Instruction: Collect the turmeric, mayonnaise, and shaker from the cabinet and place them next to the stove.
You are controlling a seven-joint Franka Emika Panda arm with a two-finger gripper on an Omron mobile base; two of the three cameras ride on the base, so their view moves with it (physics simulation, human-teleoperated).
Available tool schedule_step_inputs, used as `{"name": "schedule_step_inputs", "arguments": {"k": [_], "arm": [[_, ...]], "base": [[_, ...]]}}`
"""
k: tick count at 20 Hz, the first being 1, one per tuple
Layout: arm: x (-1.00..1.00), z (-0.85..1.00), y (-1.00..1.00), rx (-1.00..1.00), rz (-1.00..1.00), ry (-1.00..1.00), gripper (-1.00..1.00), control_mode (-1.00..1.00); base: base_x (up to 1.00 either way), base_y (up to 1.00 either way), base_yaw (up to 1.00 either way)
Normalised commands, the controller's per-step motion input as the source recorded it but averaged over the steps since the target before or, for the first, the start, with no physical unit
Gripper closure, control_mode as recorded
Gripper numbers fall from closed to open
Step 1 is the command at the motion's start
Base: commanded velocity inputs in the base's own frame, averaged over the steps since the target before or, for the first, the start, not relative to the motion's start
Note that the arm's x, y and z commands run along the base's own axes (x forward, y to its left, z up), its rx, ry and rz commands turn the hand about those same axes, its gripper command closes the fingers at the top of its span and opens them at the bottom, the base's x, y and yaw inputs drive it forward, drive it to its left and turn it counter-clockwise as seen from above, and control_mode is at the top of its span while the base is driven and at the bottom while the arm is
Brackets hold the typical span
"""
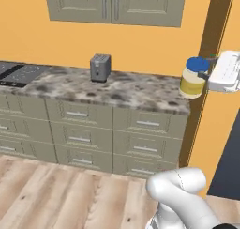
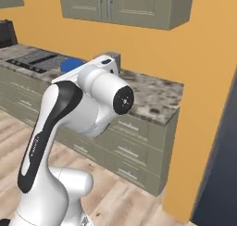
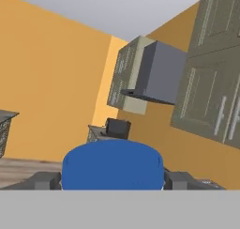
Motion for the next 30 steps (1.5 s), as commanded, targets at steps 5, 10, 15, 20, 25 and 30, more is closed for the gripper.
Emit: {"name": "schedule_step_inputs", "arguments": {"k": [5, 10, 15, 20, 25, 30], "arm": [[0.00, 0.00, 0.00, 0.00, 0.00, 0.00, 1.00, 1.00], [0.00, 0.00, 0.00, 0.00, 0.00, 0.00, 1.00, 1.00], [0.00, 0.00, 0.00, 0.00, 0.00, 0.00, 1.00, 1.00], [0.00, 0.00, 0.00, 0.00, 0.00, 0.00, 1.00, 1.00], [0.00, 0.00, 0.00, 0.00, 0.00, 0.00, 1.00, 1.00], [0.00, 0.00, 0.00, 0.00, 0.00, 0.00, 1.00, 1.00]], "base": [[0.66, 1.00, -0.01], [0.66, 0.99, -0.12], [0.73, 0.99, -0.20], [0.82, 0.83, -0.23], [0.75, 0.65, -0.32], [0.71, 0.60, -0.36]]}}
